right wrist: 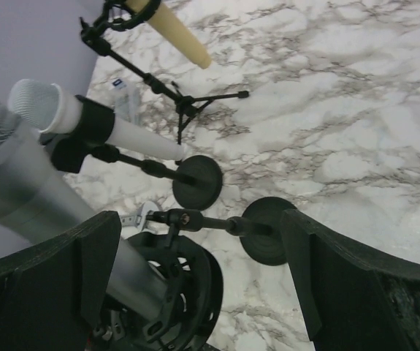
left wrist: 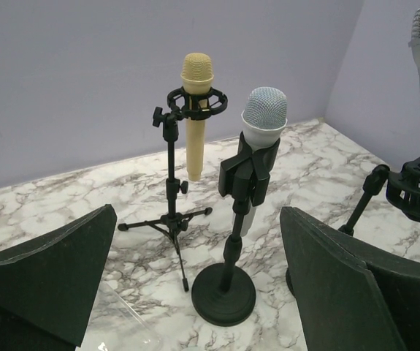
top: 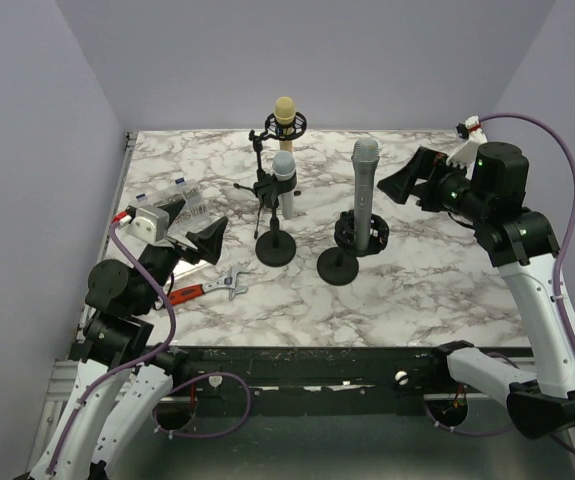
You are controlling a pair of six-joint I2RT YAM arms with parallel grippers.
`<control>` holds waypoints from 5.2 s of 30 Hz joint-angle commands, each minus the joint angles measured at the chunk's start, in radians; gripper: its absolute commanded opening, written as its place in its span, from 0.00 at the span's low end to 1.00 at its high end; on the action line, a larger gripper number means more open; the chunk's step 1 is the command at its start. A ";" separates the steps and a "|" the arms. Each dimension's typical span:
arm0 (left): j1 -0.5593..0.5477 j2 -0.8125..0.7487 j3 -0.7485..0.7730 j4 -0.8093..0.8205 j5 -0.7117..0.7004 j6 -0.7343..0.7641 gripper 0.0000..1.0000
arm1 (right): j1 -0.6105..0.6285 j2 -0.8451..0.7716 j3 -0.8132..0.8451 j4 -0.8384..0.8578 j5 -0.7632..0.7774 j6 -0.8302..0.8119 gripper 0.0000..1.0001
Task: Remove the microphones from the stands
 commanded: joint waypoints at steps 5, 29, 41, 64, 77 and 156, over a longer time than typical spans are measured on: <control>-0.004 0.007 -0.006 0.022 0.044 -0.019 0.98 | 0.001 -0.020 0.047 0.100 -0.209 0.024 1.00; -0.077 0.212 0.045 0.015 0.394 -0.068 0.99 | 0.040 0.030 -0.145 0.389 -0.462 0.041 0.69; -0.095 0.221 0.052 -0.001 0.380 -0.052 0.99 | 0.066 0.010 -0.198 0.447 -0.427 0.049 0.49; -0.116 0.226 0.058 -0.014 0.372 -0.040 0.99 | 0.067 -0.003 0.177 0.304 0.089 -0.015 0.19; -0.134 0.209 0.062 -0.021 0.370 -0.034 0.98 | 0.068 -0.072 -0.011 0.263 0.874 -0.174 0.13; -0.222 0.299 0.063 -0.057 0.272 0.018 0.99 | -0.046 1.568 0.857 0.296 0.617 -0.484 0.72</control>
